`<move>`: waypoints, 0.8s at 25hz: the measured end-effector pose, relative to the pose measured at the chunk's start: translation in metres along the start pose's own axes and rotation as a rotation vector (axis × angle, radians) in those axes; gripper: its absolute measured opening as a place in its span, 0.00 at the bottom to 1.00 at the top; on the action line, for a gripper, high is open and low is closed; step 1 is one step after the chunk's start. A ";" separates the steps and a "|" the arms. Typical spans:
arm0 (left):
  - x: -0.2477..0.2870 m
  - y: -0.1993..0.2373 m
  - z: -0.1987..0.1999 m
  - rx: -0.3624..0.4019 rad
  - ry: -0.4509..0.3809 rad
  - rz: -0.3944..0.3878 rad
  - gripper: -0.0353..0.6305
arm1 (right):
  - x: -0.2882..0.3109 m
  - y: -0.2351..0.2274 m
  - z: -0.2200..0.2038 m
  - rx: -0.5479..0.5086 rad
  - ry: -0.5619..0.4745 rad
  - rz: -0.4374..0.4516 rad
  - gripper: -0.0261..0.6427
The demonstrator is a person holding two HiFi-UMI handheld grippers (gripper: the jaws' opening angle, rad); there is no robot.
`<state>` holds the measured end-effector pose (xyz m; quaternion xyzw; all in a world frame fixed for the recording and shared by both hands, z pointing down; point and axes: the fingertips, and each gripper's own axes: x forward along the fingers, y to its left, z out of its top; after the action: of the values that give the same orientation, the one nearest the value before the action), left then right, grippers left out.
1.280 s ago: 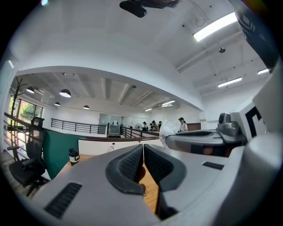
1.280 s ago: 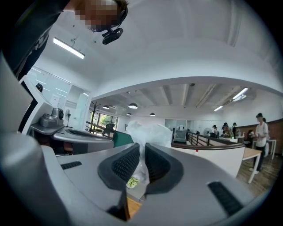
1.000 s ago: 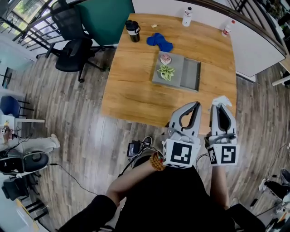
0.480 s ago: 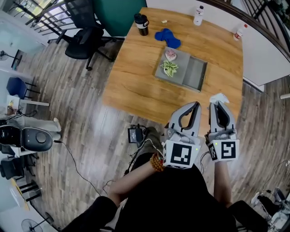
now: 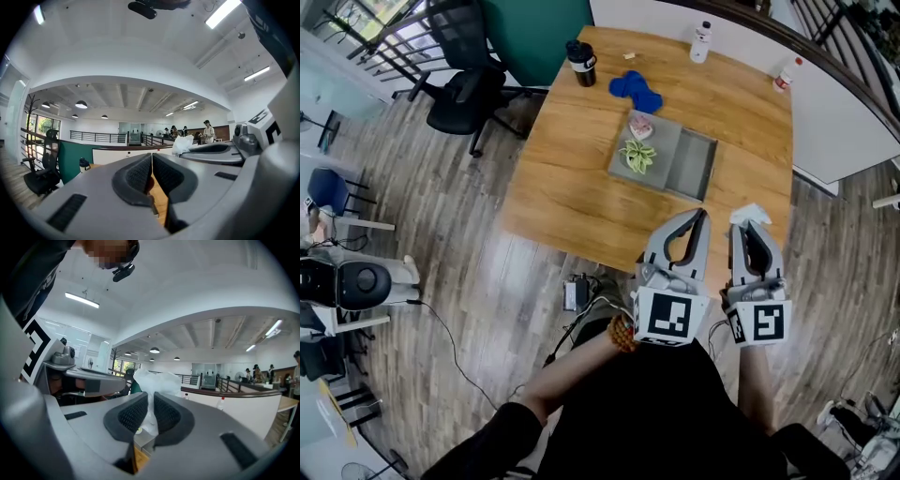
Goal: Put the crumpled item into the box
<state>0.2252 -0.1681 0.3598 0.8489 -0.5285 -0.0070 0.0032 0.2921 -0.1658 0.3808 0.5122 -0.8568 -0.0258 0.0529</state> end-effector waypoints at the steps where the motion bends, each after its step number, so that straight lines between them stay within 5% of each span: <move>1: 0.003 -0.002 0.000 -0.004 -0.003 -0.008 0.09 | 0.000 -0.002 0.002 0.002 -0.003 -0.005 0.11; 20: 0.018 0.047 0.006 0.019 -0.015 0.000 0.09 | 0.041 0.002 -0.017 -0.021 0.076 0.023 0.11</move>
<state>0.1908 -0.2056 0.3540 0.8487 -0.5288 -0.0084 -0.0087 0.2730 -0.2004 0.4005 0.5024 -0.8597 -0.0145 0.0912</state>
